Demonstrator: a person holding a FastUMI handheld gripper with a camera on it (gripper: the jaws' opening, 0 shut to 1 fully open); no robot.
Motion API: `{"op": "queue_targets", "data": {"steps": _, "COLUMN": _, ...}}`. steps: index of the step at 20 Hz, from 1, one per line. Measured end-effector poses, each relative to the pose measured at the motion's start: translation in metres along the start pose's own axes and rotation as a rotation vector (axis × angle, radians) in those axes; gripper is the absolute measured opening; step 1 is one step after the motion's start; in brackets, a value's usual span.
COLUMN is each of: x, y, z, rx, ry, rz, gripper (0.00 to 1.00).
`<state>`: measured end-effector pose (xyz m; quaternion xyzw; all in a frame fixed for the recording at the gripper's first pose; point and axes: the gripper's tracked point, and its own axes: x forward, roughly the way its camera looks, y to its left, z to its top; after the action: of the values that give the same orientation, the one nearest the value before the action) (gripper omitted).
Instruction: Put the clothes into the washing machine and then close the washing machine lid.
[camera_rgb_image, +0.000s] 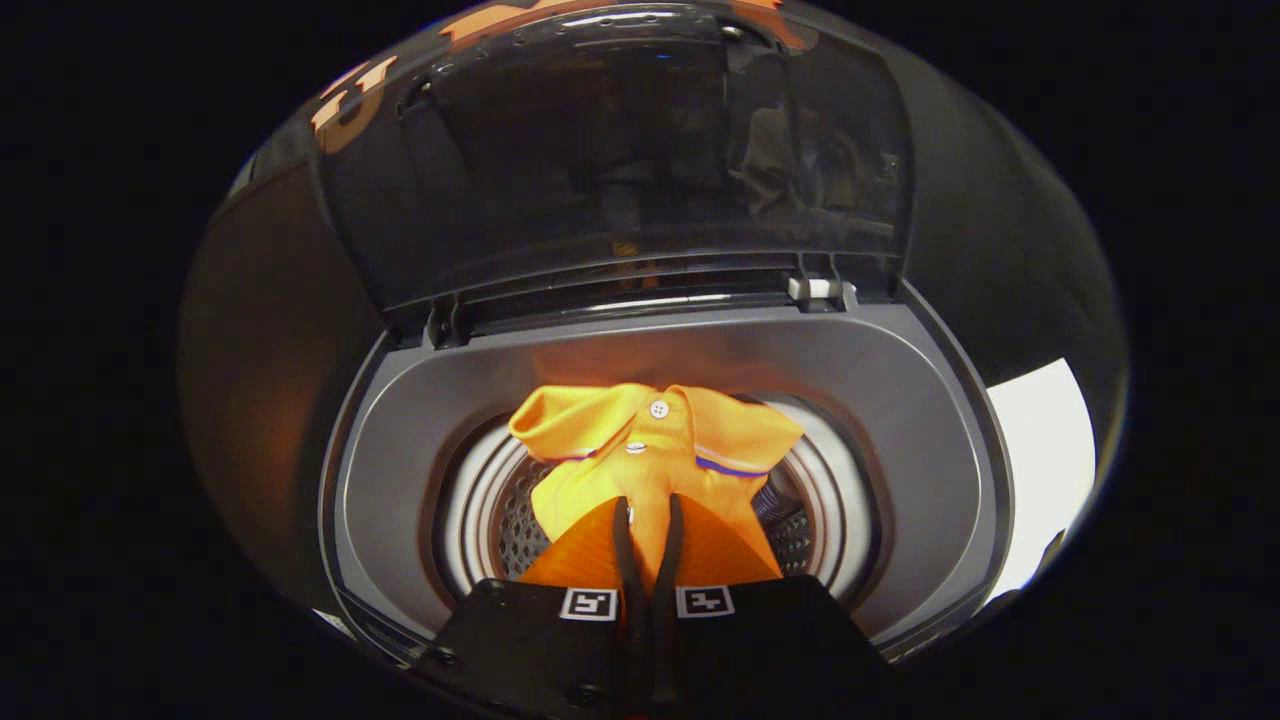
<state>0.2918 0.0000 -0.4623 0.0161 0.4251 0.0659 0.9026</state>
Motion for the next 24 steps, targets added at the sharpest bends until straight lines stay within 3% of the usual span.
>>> {"op": "queue_targets", "data": {"steps": 8, "x": -0.007, "y": 0.006, "z": 0.034, "rx": -0.013, "ry": -0.037, "rz": -0.012, "gripper": 0.08}}
{"op": "queue_targets", "data": {"steps": 9, "x": -0.008, "y": 0.009, "z": 0.036, "rx": -0.024, "ry": -0.033, "rz": 0.002, "gripper": 0.15}}
{"op": "queue_targets", "data": {"steps": 12, "x": -0.006, "y": 0.002, "z": 0.021, "rx": 0.007, "ry": -0.006, "rz": -0.048, "gripper": 0.57}}
{"op": "queue_targets", "data": {"steps": 15, "x": -0.013, "y": 0.006, "z": 0.016, "rx": 0.057, "ry": -0.031, "rz": -0.044, "gripper": 0.99}}
{"op": "queue_targets", "data": {"steps": 24, "x": -0.122, "y": 0.033, "z": 0.110, "rx": 0.031, "ry": -0.346, "rz": -0.011, "gripper": 0.99}}
